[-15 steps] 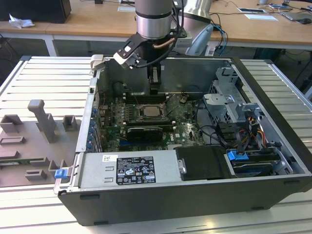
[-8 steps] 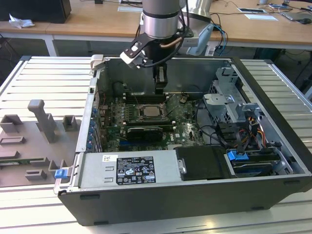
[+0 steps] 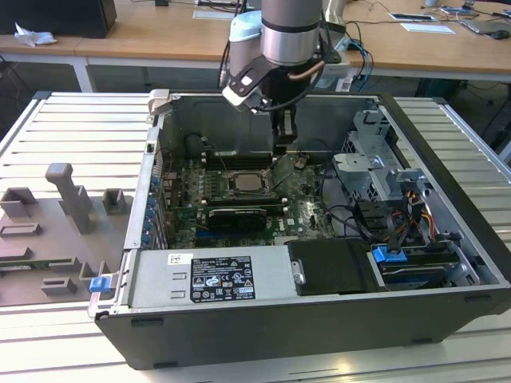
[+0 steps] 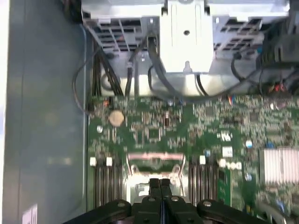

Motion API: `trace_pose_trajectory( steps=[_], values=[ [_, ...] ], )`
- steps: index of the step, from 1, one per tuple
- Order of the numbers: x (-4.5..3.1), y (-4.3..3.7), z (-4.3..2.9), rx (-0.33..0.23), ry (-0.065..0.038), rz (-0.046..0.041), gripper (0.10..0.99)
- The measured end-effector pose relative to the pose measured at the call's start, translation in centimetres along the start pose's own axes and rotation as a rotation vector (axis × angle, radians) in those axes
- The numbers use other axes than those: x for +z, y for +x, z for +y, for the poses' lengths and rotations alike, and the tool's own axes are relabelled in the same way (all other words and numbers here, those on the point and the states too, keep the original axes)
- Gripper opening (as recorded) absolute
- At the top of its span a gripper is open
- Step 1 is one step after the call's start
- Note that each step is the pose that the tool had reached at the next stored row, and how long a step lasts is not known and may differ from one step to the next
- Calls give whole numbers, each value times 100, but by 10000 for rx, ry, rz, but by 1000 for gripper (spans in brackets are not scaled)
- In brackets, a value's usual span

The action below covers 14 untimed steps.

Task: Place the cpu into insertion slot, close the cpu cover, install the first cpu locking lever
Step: 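Place the cpu into insertion slot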

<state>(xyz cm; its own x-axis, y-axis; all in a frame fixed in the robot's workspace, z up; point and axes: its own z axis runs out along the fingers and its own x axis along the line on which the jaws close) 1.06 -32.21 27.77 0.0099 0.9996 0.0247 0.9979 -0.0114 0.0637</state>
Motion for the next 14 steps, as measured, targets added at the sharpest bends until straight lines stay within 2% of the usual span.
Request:
trace_pose_trajectory(
  steps=[2, 4, 6, 10, 11, 14],
  values=[
    [56, -1, 50, -29, 10, 2, 106],
    [90, 0, 194, -49, 23, 3, 106],
    [103, 1, 258, -57, 23, 3, 106],
    [131, 6, 341, -64, 26, 2, 106],
    [148, 9, 390, -66, 41, 4, 106],
    [195, 13, 420, -68, 66, 3, 106]
  ],
)
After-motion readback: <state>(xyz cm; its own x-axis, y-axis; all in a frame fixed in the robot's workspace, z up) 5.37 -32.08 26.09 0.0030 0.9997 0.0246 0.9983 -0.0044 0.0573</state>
